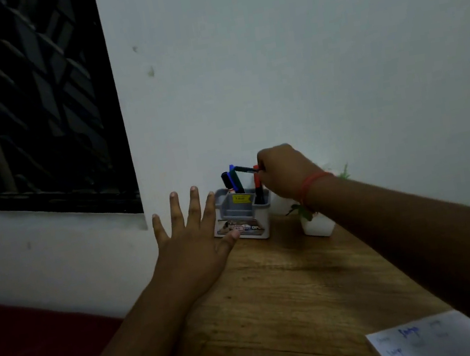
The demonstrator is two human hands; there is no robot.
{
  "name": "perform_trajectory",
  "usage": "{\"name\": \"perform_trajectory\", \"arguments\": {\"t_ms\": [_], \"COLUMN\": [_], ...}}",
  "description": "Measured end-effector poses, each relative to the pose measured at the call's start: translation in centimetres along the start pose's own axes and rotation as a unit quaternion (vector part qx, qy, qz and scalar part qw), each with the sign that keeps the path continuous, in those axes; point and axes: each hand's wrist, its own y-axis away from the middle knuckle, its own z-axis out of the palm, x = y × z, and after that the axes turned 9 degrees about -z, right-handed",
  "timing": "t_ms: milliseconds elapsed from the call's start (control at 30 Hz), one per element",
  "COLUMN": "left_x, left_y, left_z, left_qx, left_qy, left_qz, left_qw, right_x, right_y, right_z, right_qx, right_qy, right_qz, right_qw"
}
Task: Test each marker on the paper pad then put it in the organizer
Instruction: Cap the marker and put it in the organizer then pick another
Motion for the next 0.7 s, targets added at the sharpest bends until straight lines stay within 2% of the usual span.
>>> {"name": "perform_trajectory", "arguments": {"t_ms": [67, 167, 467, 700], "left_x": [-0.2, -0.5, -1.2, -1.2], "left_y": [0.0, -0.1, -0.2, 0.0], "left_z": [-0.2, -0.3, -0.5, -0.6], "left_qx": [-0.01, -0.028, -0.079, -0.106], "left_qy": [0.005, 0.003, 0.006, -0.004], "left_qz": [-0.004, -0.011, -0.018, -0.019], "left_qw": [1.0, 1.0, 0.997, 0.994], "right_x": [-0.6, -1.0, -1.5, -1.3], "right_y": [-1.9, -4.0, -7.0, -7.7], "right_z": [-0.6, -1.1, 1.4, 3.0], "right_qx": [-0.038, -0.073, -0.127, -0.112], "right_qy": [0.081, 0.123, 0.134, 0.084], "right_qz": [-0.017, -0.014, -0.029, -0.04], "right_qw": [0.996, 0.99, 0.982, 0.989]}}
